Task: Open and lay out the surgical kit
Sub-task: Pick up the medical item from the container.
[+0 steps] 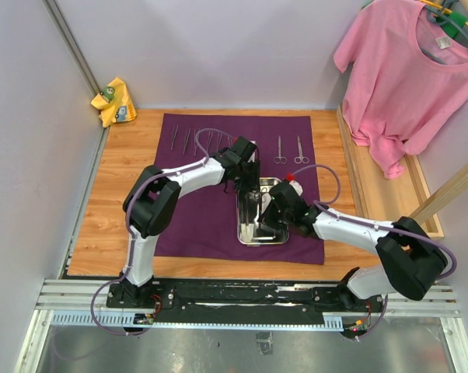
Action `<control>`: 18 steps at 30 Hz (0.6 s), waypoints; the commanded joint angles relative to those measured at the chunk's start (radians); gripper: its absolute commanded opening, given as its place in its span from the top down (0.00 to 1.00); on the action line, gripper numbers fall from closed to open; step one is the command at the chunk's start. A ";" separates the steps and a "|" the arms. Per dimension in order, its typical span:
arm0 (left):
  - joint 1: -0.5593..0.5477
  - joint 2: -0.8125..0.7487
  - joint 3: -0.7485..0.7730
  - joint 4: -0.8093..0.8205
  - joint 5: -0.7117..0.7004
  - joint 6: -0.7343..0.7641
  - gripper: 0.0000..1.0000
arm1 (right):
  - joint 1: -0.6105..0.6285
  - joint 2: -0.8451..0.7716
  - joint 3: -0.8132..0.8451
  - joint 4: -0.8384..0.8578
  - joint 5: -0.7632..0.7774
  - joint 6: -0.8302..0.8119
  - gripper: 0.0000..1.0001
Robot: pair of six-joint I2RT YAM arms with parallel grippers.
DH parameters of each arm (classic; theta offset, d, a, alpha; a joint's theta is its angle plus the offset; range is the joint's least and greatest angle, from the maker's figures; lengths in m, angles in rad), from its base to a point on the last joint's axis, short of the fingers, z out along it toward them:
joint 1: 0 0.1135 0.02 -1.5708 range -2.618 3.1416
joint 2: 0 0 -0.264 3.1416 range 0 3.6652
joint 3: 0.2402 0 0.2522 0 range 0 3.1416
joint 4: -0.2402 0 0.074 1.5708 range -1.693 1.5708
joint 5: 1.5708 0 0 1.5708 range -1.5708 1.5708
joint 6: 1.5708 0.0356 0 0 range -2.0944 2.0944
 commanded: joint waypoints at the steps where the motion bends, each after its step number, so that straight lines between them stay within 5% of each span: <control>1: -0.001 -0.067 0.021 -0.023 -0.014 0.015 0.50 | -0.016 -0.046 -0.032 -0.067 0.024 -0.042 0.99; 18: -0.002 -0.209 -0.108 0.030 0.060 -0.014 0.46 | -0.045 -0.238 -0.097 -0.063 -0.041 -0.157 0.99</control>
